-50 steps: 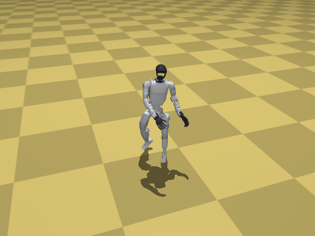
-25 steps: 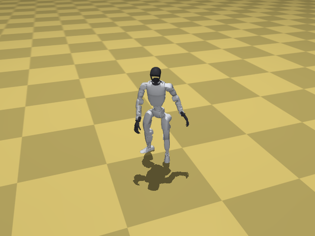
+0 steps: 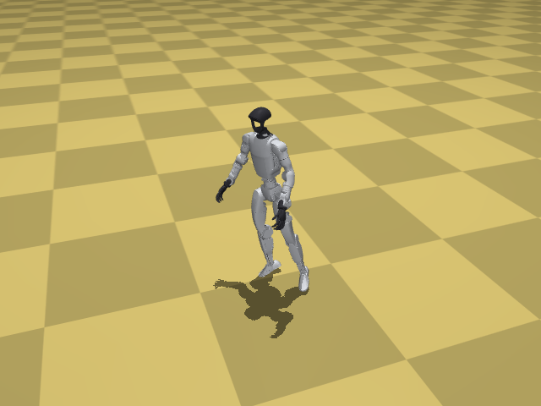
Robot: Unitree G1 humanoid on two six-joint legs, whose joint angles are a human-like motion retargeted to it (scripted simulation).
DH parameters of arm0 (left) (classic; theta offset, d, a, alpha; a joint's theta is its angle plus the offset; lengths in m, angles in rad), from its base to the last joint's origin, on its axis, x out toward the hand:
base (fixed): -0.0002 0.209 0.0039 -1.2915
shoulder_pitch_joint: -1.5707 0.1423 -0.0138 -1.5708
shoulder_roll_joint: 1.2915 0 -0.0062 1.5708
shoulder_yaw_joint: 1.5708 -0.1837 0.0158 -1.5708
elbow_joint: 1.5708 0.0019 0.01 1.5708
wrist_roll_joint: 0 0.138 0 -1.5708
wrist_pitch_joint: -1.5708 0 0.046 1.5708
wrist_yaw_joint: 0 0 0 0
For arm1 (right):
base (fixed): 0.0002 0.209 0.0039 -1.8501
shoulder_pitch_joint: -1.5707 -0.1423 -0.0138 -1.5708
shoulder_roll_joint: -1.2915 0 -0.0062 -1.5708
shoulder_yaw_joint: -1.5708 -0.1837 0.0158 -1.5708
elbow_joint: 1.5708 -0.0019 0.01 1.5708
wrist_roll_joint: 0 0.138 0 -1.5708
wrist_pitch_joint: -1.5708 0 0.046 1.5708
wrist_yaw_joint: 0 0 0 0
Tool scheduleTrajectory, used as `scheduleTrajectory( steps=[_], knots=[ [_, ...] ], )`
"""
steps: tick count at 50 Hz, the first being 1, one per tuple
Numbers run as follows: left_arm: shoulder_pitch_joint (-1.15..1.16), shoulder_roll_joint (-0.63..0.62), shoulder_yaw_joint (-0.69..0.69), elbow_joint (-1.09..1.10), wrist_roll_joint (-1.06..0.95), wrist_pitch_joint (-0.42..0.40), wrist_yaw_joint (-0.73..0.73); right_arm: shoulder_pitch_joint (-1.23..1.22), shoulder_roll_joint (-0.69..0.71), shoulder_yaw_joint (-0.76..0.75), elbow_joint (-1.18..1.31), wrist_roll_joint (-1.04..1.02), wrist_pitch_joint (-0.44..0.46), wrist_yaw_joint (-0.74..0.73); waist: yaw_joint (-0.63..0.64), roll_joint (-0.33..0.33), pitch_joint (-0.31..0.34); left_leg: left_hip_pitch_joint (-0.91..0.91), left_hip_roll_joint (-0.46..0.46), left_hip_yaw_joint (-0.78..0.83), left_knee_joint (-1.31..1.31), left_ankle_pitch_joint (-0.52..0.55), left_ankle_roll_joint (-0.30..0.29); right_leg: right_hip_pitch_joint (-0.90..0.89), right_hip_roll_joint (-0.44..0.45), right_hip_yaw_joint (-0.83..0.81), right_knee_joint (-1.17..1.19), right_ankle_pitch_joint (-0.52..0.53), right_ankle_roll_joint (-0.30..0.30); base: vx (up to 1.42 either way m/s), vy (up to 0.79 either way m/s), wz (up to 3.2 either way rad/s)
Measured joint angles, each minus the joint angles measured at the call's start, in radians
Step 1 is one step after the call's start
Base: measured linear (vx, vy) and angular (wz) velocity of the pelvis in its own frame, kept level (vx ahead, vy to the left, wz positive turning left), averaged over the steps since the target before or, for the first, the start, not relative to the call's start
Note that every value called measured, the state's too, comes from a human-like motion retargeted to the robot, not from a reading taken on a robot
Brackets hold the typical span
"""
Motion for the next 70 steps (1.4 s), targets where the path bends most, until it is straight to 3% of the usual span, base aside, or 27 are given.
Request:
scheduleTrajectory(
  steps=[12, 21, 26, 30, 37, 46, 51, 56, 59, 70],
  knots=[
    [-0.069, 0.012, -0.161, -0.045, 0.084, -0.007, -0.119, -0.093, -0.032, -0.018, 0.018, 0.043, -0.005, -0.025, -0.213, 0.105, -0.023, -0.010, 0.058, -0.227, 0.070, -0.277, -0.077, 0.050, 0.115, 0.198, -0.003, -0.209, 0.000, 0.00, -0.17, -1.20],
    [-0.158, -0.017, -0.276, 0.080, 0.199, 0.007, -0.137, -0.091, -0.019, -0.044, 0.020, 0.113, -0.031, -0.022, -0.304, 0.189, 0.028, -0.034, -0.001, -0.447, 0.064, -0.344, -0.110, 0.115, 0.145, 0.350, -0.085, -0.218, 0.000, -0.04, 0.05, -1.27],
    [-0.219, -0.042, -0.302, 0.072, 0.210, 0.008, -0.123, -0.016, -0.010, -0.058, 0.024, 0.129, -0.030, -0.006, -0.331, 0.184, 0.052, -0.041, -0.014, -0.390, 0.094, -0.323, -0.069, 0.133, 0.138, 0.404, -0.119, -0.205, 0.000, -0.07, 0.00, -0.63],
    [-0.256, -0.061, -0.303, 0.013, 0.188, -0.006, -0.123, 0.049, 0.010, -0.079, 0.059, 0.137, -0.017, 0.006, -0.337, 0.171, 0.069, -0.040, -0.019, -0.358, 0.114, -0.368, -0.048, 0.138, 0.139, 0.422, -0.132, -0.207, 0.000, -0.07, -0.01, -0.34],
    [-0.287, -0.096, -0.307, -0.082, 0.174, -0.034, -0.158, 0.128, 0.050, -0.138, 0.134, 0.171, -0.002, 0.032, -0.342, 0.175, 0.097, -0.031, -0.026, -0.428, 0.056, -0.467, -0.091, 0.145, 0.190, 0.422, -0.145, -0.203, 0.000, -0.07, 0.01, -0.13],
    [-0.248, -0.107, -0.272, -0.018, 0.200, -0.029, -0.172, 0.112, 0.089, -0.167, 0.103, 0.179, -0.024, 0.036, -0.365, 0.139, 0.127, 0.002, 0.004, -0.372, -0.067, -0.457, -0.108, 0.108, 0.241, 0.435, -0.160, -0.144, 0.000, -0.14, 0.08, -0.12],
    [-0.205, -0.084, -0.233, 0.123, 0.166, -0.001, -0.120, 0.076, 0.107, -0.078, 0.022, 0.091, -0.052, 0.027, -0.350, 0.094, 0.142, 0.002, -0.018, -0.313, -0.118, -0.438, -0.109, 0.057, 0.188, 0.371, -0.162, -0.176, 0.000, -0.26, 0.30, -0.60],
    [-0.136, -0.065, -0.210, 0.247, 0.151, 0.026, -0.079, 0.070, 0.091, -0.002, -0.064, -0.035, -0.090, 0.017, -0.304, 0.059, 0.117, -0.029, -0.095, -0.263, -0.140, -0.433, -0.073, 0.008, 0.031, 0.084, -0.113, -0.227, -0.007, -0.19, 0.36, -0.53],
    [-0.081, -0.050, -0.187, 0.260, 0.156, 0.027, -0.072, 0.062, 0.071, 0.013, -0.100, -0.058, -0.099, 0.016, -0.275, 0.058, 0.102, -0.042, -0.102, -0.249, -0.149, -0.426, -0.075, 0.011, -0.008, -0.040, -0.074, -0.230, -0.039, -0.05, 0.05, -0.21],
    [0.126, -0.039, -0.036, 0.192, 0.056, -0.005, -0.071, 0.016, 0.070, -0.004, -0.135, -0.048, -0.095, 0.004, -0.184, 0.056, 0.057, -0.044, -0.108, -0.193, -0.150, -0.428, -0.081, 0.039, 0.001, 0.028, -0.106, -0.239, 0.000, 0.04, -0.07, -0.19]
  ],
)
